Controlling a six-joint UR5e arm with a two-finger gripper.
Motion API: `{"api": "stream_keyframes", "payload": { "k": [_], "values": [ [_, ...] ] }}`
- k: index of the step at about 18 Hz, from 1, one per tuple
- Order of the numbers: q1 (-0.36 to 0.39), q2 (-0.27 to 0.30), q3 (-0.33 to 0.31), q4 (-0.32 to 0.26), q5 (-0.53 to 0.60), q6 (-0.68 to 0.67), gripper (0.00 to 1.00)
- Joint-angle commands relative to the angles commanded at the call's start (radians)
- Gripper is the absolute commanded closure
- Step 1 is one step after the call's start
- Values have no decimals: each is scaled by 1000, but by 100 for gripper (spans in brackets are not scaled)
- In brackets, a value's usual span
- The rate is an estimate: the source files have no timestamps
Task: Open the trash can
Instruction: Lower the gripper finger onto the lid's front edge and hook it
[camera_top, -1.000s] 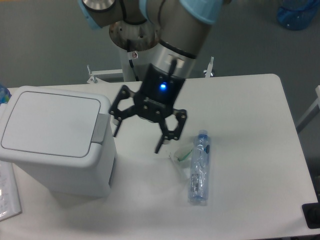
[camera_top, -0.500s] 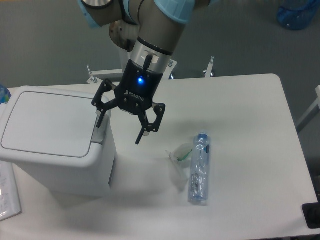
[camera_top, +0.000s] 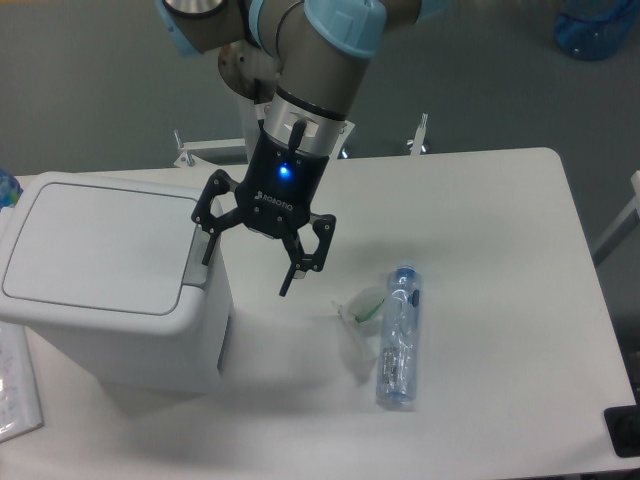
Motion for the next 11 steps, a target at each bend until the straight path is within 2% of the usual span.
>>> {"api": "stream_keyframes", "payload": {
  "k": [11],
  "values": [
    [-5, -5, -11, 2, -2, -2, 0]
  ]
}}
